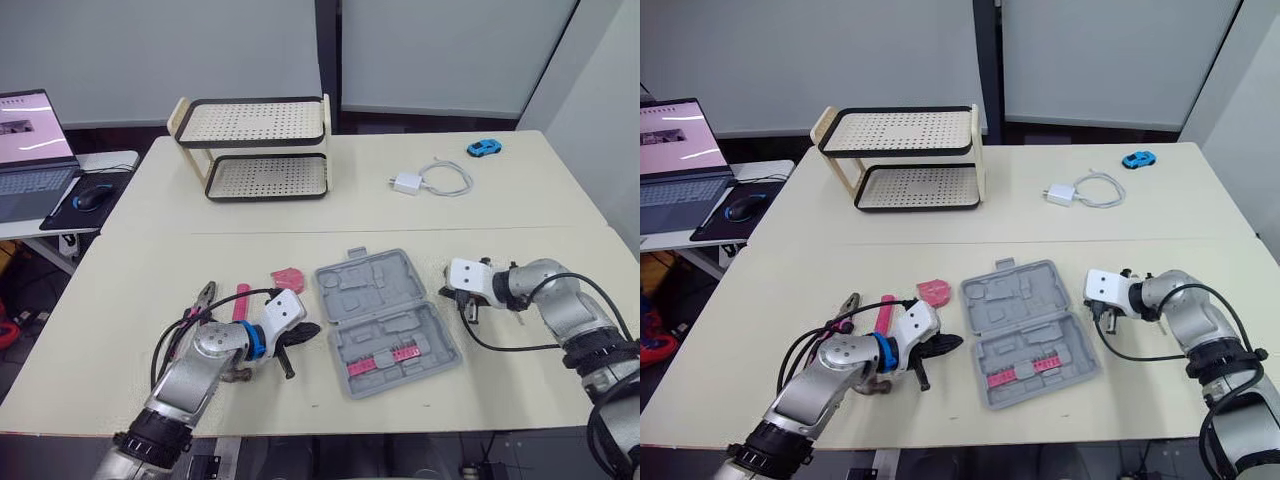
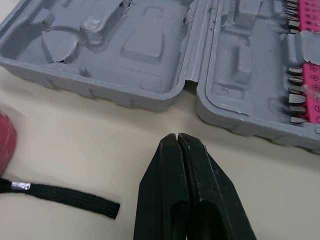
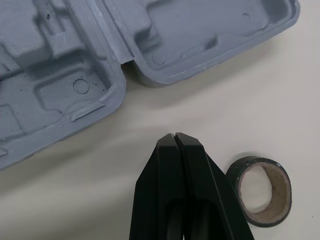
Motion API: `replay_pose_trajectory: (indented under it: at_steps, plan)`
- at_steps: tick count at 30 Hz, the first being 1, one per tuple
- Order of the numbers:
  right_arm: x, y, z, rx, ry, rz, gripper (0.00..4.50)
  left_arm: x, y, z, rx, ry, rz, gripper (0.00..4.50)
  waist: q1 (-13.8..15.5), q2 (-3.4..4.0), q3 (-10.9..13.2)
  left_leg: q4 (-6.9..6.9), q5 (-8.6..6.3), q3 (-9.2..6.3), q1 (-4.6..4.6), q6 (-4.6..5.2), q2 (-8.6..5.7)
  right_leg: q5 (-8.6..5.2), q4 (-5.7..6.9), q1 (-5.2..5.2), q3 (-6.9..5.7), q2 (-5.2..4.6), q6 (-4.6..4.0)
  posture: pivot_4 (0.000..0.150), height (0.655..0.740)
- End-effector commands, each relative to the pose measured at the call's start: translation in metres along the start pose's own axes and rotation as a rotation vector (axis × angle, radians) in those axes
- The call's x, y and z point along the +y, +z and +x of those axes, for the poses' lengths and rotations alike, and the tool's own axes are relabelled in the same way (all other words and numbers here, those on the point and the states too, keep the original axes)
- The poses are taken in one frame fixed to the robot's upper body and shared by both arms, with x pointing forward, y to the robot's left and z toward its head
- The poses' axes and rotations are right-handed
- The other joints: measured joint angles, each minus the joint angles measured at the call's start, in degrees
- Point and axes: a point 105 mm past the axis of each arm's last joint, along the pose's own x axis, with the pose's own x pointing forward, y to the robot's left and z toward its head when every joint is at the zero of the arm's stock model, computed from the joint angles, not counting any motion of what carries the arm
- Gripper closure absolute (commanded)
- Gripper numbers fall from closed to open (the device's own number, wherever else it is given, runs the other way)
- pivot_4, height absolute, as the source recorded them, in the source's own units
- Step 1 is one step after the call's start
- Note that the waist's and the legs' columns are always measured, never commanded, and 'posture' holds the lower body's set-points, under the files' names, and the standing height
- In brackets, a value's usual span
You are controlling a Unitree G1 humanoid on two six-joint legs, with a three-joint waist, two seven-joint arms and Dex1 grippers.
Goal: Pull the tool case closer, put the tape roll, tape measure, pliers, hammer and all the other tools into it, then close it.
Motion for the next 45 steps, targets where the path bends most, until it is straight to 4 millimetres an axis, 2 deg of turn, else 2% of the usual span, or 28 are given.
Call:
replay_pose_trajectory:
  at_steps: [1,6,15,20,27,33,45]
  plan:
    - [-0.010,0.009,0.000,-0.013,-0.012,-0.047,4.48,0.003,0.006,0.009,-0.018,0.009,0.027,4.50,0.0,0.00,0.0,0.00,0.00,0.01,0.00,0.00,0.00,0.00,0.00,0.00,0.01,0.00,0.00,0.150,0.7400]
    - [-0.010,0.004,0.004,0.009,-0.001,-0.062,4.48,0.002,0.006,0.019,-0.012,-0.001,0.033,4.50,0.0,0.00,0.0,0.00,0.02,-0.02,0.00,-0.03,-0.01,0.00,-0.01,0.00,-0.02,0.00,0.00,0.150,0.7400]
    - [-0.005,0.012,0.012,-0.032,0.025,-0.040,4.48,0.000,0.008,0.027,-0.007,-0.020,0.029,4.50,0.0,-0.01,0.0,0.02,0.04,-0.02,0.01,-0.07,0.00,0.00,0.01,0.01,-0.02,0.00,0.00,0.150,0.7400]
    - [0.010,0.017,0.014,-0.036,0.098,-0.051,4.48,-0.004,0.009,0.033,-0.006,-0.029,0.031,4.50,0.0,-0.01,0.0,0.02,0.04,-0.02,0.00,-0.07,-0.01,0.00,0.01,0.01,-0.02,0.00,0.00,0.150,0.7400]
    - [0.019,0.025,0.015,-0.060,0.124,-0.032,4.48,-0.012,0.016,0.041,-0.025,-0.054,0.035,4.50,0.1,-0.01,0.0,0.03,0.04,-0.05,0.01,-0.07,-0.02,0.00,0.01,0.03,-0.03,-0.01,0.00,0.150,0.7400]
    - [0.030,0.037,0.013,-0.103,0.151,0.010,4.48,-0.010,0.020,0.041,-0.014,-0.072,0.053,4.50,0.2,-0.02,0.0,0.03,0.04,-0.07,0.01,-0.06,-0.01,0.00,0.01,0.05,-0.05,0.00,0.00,0.150,0.7400]
    - [0.052,0.037,0.002,-0.080,0.159,0.033,4.48,-0.017,0.019,0.037,0.032,-0.151,0.116,4.50,0.0,-0.02,0.0,0.02,0.01,-0.07,0.01,-0.02,0.00,0.00,0.01,0.03,-0.05,0.02,0.01,0.150,0.7400]
